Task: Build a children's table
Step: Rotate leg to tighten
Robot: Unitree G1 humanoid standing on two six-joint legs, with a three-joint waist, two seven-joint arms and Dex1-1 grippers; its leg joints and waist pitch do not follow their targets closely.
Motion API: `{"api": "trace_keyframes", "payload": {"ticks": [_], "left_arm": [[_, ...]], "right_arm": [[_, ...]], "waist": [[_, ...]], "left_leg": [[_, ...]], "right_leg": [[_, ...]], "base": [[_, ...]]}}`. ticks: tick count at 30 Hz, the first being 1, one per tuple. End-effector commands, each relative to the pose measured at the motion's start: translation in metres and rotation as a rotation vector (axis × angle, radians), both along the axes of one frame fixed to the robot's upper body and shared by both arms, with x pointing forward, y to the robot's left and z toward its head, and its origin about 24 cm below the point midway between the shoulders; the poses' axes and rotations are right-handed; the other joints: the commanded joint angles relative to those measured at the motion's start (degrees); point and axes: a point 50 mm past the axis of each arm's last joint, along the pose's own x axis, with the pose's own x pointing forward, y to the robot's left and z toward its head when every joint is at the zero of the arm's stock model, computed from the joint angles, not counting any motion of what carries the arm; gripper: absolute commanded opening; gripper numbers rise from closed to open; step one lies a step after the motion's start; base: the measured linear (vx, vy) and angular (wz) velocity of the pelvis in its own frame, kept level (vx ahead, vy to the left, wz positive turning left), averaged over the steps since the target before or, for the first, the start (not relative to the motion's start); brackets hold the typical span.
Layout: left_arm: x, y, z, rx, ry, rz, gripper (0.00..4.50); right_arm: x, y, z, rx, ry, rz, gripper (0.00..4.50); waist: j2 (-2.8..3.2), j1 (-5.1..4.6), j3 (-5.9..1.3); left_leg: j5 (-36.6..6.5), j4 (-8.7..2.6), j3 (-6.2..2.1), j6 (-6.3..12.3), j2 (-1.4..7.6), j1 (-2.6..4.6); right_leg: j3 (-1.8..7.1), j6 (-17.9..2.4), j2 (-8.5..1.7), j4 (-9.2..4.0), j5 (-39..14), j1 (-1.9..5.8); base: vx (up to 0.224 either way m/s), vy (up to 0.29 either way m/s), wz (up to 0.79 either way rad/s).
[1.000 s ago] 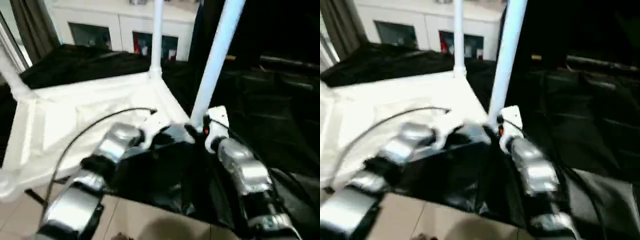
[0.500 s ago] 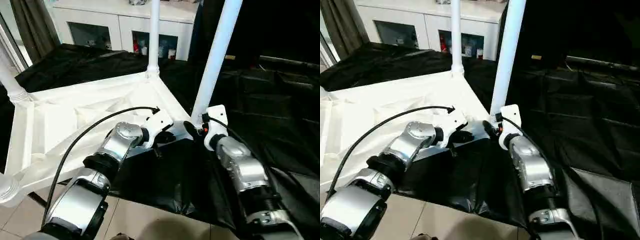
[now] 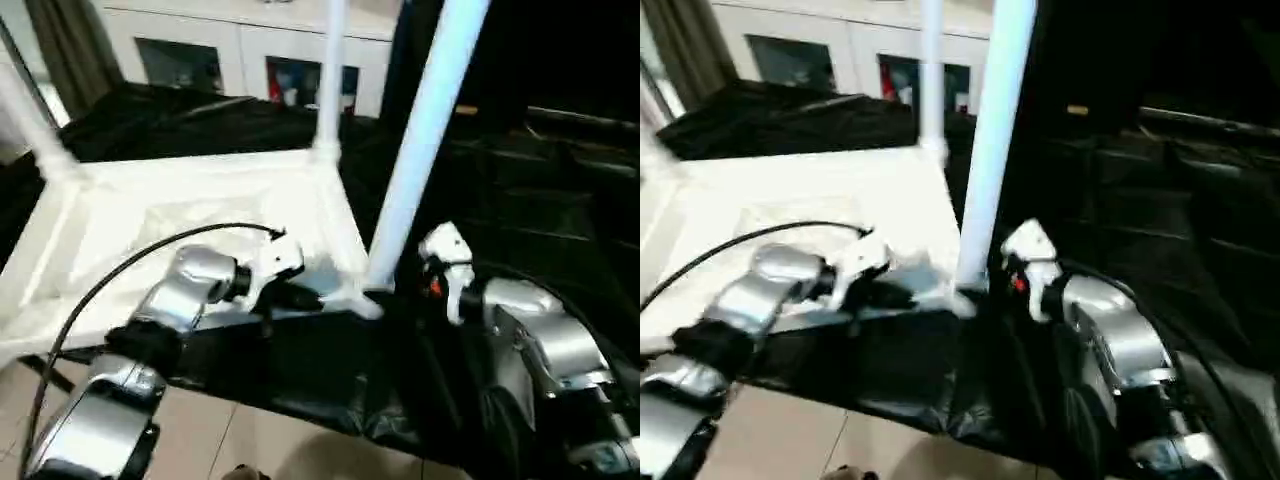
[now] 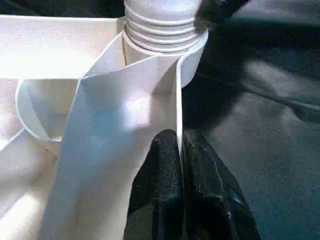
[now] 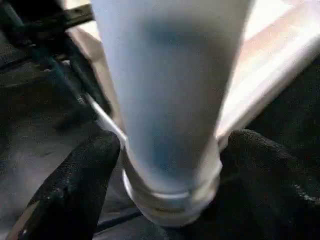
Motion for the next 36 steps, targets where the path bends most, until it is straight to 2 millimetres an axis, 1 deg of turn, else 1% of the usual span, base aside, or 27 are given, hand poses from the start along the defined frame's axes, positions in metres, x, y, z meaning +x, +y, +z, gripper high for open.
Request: {"api": "trace_keyframes", "payload": {"ticks": [1, 2, 3, 4, 6, 7, 8, 9, 10, 12, 15, 16, 17, 20, 23, 28, 30, 31, 32, 33, 34, 35, 36], "left_arm": [[-0.002, -0.008, 0.01, -0.049, -0.009, -0.064, 0.0], [-0.003, -0.007, 0.01, -0.05, -0.007, -0.068, 0.0], [-0.003, -0.007, 0.01, -0.048, -0.01, -0.066, 0.0], [-0.003, -0.006, 0.011, -0.048, -0.013, -0.065, 0.0], [-0.003, -0.006, 0.011, -0.049, -0.013, -0.066, 0.0], [-0.003, -0.007, 0.011, -0.049, -0.014, -0.063, 0.0], [-0.003, -0.007, 0.011, -0.05, -0.015, -0.062, 0.0], [-0.003, -0.007, 0.011, -0.05, -0.015, -0.062, 0.0], [-0.003, -0.008, 0.011, -0.051, -0.016, -0.061, 0.0], [-0.003, -0.008, 0.011, -0.051, -0.016, -0.06, 0.0], [-0.004, -0.008, 0.011, -0.051, -0.016, -0.057, 0.0], [-0.004, -0.008, 0.011, -0.05, -0.016, -0.056, 0.0], [-0.004, -0.008, 0.011, -0.051, -0.017, -0.055, 0.0], [-0.004, -0.008, 0.01, -0.051, -0.018, -0.049, 0.0], [-0.004, -0.008, 0.01, -0.052, -0.017, -0.048, 0.0], [-0.007, -0.008, 0.008, -0.053, -0.012, -0.043, 0.0], [-0.005, -0.009, 0.006, -0.052, -0.013, -0.022, 0.0], [-0.003, -0.01, 0.005, -0.045, -0.024, 0.005, 0.0], [-0.003, -0.01, 0.005, -0.045, -0.024, 0.005, 0.0], [0.001, -0.012, 0.004, -0.038, -0.036, 0.045, 0.0], [0.006, -0.017, 0.003, -0.034, -0.055, 0.104, 0.0], [0.007, -0.017, 0.003, -0.033, -0.058, 0.112, 0.0], [0.013, -0.024, 0.003, -0.033, -0.074, 0.173, 0.0]], "right_arm": [[-0.005, 0.0, 0.004, -0.006, 0.01, 0.059, 3.87], [-0.007, -0.001, 0.004, -0.011, 0.017, 0.076, 3.87], [-0.007, -0.001, 0.003, -0.021, 0.016, 0.079, 3.87], [-0.006, 0.0, 0.002, -0.03, 0.014, 0.08, 3.87], [-0.007, 0.0, 0.001, -0.029, 0.017, 0.083, 3.87], [-0.007, 0.001, 0.001, -0.029, 0.02, 0.086, 3.87], [-0.007, 0.001, 0.0, -0.031, 0.022, 0.09, 3.71], [-0.007, 0.001, 0.0, -0.031, 0.022, 0.09, 3.71], [-0.007, 0.002, -0.001, -0.033, 0.027, 0.085, 3.54], [-0.007, 0.002, -0.001, -0.034, 0.028, 0.084, 3.51], [-0.007, 0.003, -0.001, -0.037, 0.029, 0.085, 3.14], [-0.007, 0.003, -0.001, -0.037, 0.03, 0.086, 3.09], [-0.007, 0.003, -0.001, -0.04, 0.03, 0.087, 3.05], [-0.008, 0.004, -0.003, -0.048, 0.031, 0.092, 2.67], [-0.008, 0.004, -0.003, -0.052, 0.033, 0.098, 2.59], [-0.01, 0.006, -0.008, -0.056, 0.042, 0.1, 2.54], [-0.011, 0.006, -0.012, -0.047, 0.047, 0.076, 2.54], [-0.01, 0.006, -0.015, -0.036, 0.049, 0.038, 2.54], [-0.01, 0.006, -0.015, -0.036, 0.049, 0.038, 2.54], [-0.008, 0.006, -0.019, -0.022, 0.049, -0.015, 2.54], [-0.004, 0.006, -0.024, 0.008, 0.052, -0.112, 2.54], [-0.004, 0.006, -0.025, 0.012, 0.052, -0.128, 2.54], [-0.001, 0.009, -0.028, 0.022, 0.054, -0.201, 2.53]], "waist": [[-0.12, -0.18, -3.73], [-0.13, -0.17, -3.67], [-0.17, -0.13, -3.69], [-0.15, -0.19, -3.61], [-0.34, -0.27, -3.69], [-0.33, -0.3, -3.67], [-0.37, -0.33, -3.71], [-0.32, -0.3, -3.74], [-0.36, -0.31, -3.74], [-0.33, -0.3, -3.84], [-0.44, -0.34, -3.92], [-0.39, -0.3, -3.9], [-0.64, -0.32, -3.91], [-0.57, -0.27, -3.86], [-0.63, -0.27, -3.84], [-0.65, -0.35, -3.86], [-0.66, -0.35, -3.88], [-0.61, -0.34, -3.88], [-0.66, -0.39, -3.81], [-0.71, -0.44, -3.82], [-0.72, -0.51, -3.66], [-0.68, -0.54, -3.59], [-0.67, -0.52, -3.63]], "left_leg": [[-17.8, -3.92, -0.87, 0.47, 2.34, 1.83], [-18.59, -3.98, -0.91, 0.06, 2.35, 1.93], [-18.65, -3.98, -0.94, -0.09, 2.38, 1.96], [-19.09, -4.01, -0.96, -0.27, 2.32, 1.93], [-18.7, -4.0, -1.02, -0.46, 2.22, 1.78], [-18.59, -3.98, -1.03, -0.45, 2.19, 1.77], [-18.25, -3.95, -1.03, -0.37, 2.18, 1.74], [-18.1, -3.96, -1.05, -0.35, 2.22, 1.79], [-17.72, -3.93, -1.03, -0.27, 2.2, 1.72], [-16.95, -3.89, -1.04, -0.16, 2.21, 1.68], [-15.72, -3.74, -0.94, 0.43, 2.14, 1.55], [-15.45, -3.73, -0.95, 0.59, 2.14, 1.56], [-15.27, -3.7, -0.9, 0.69, 2.12, 1.54], [-15.6, -3.72, -0.93, 0.68, 2.16, 1.58], [-15.78, -3.73, -0.95, 0.61, 2.18, 1.61], [-15.34, -3.7, -0.94, 0.74, 2.18, 1.58], [-14.91, -3.66, -0.93, 0.92, 2.13, 1.5], [-15.05, -3.64, -0.91, 0.9, 2.14, 1.56], [-15.62, -3.68, -0.92, 0.77, 2.11, 1.58], [-15.79, -3.66, -0.89, 0.63, 2.08, 1.55], [-16.84, -3.8, -0.98, 0.23, 2.03, 1.6], [-18.43, -3.79, -1.0, -0.45, 1.95, 1.91], [-19.0, -3.8, -1.07, -0.77, 1.97, 1.97]], "right_leg": [[1.75, -13.69, -2.66, -3.7, -13.09, 2.1], [1.82, -13.07, -2.68, -3.86, -14.56, 2.06], [1.87, -12.87, -2.77, -3.87, -14.86, 2.04], [1.9, -12.55, -2.82, -4.04, -15.9, 1.9], [1.88, -12.13, -2.88, -4.07, -16.48, 1.98], [1.89, -11.93, -2.88, -4.12, -16.8, 1.94], [1.89, -11.81, -2.85, -4.11, -16.64, 1.95], [1.88, -11.82, -2.86, -4.07, -16.44, 1.93], [1.89, -11.88, -2.82, -4.03, -15.95, 1.96], [1.86, -12.1, -2.79, -3.85, -14.69, 2.04], [1.83, -12.63, -2.72, -3.62, -12.49, 2.17], [1.82, -12.7, -2.73, -3.61, -12.39, 2.17], [1.8, -12.75, -2.71, -3.62, -12.4, 2.2], [1.8, -12.51, -2.77, -3.69, -13.63, 2.16], [1.83, -12.27, -2.8, -3.74, -14.34, 2.12], [1.83, -12.34, -2.76, -3.66, -13.67, 2.12], [1.82, -12.34, -2.76, -3.62, -13.29, 2.19], [1.84, -12.34, -2.77, -3.68, -13.34, 2.1], [1.83, -12.16, -2.76, -3.8, -14.18, 2.02], [1.86, -12.05, -2.8, -3.82, -14.58, 2.0], [1.81, -11.7, -2.84, -4.06, -16.68, 1.96], [1.78, -11.03, -2.86, -4.47, -19.68, 1.6], [1.79, -10.76, -3.01, -4.57, -20.7, 1.64]], "base": [[0.0, 0.0, 0.0], [0.0, 0.0, 0.0], [0.0, 0.0, 0.0], [0.0, 0.0, 0.0], [0.0, 0.0, 0.0], [0.0, 0.0, 0.0], [0.0, 0.0, 0.0], [0.0, 0.0, 0.0], [0.0, 0.0, 0.0], [0.0, 0.0, 0.0], [0.0, 0.0, 0.0], [0.0, 0.0, 0.0], [0.0, 0.0, 0.0], [0.0, 0.0, 0.0], [0.0, 0.0, 0.0], [0.0, 0.0, 0.0], [0.0, 0.0, 0.0], [0.0, 0.0, 0.0], [0.0, 0.0, 0.0], [0.0, 0.0, 0.0], [0.0, 0.0, 0.0], [0.0, 0.0, 0.0], [0.0, 0.0, 0.0]]}}
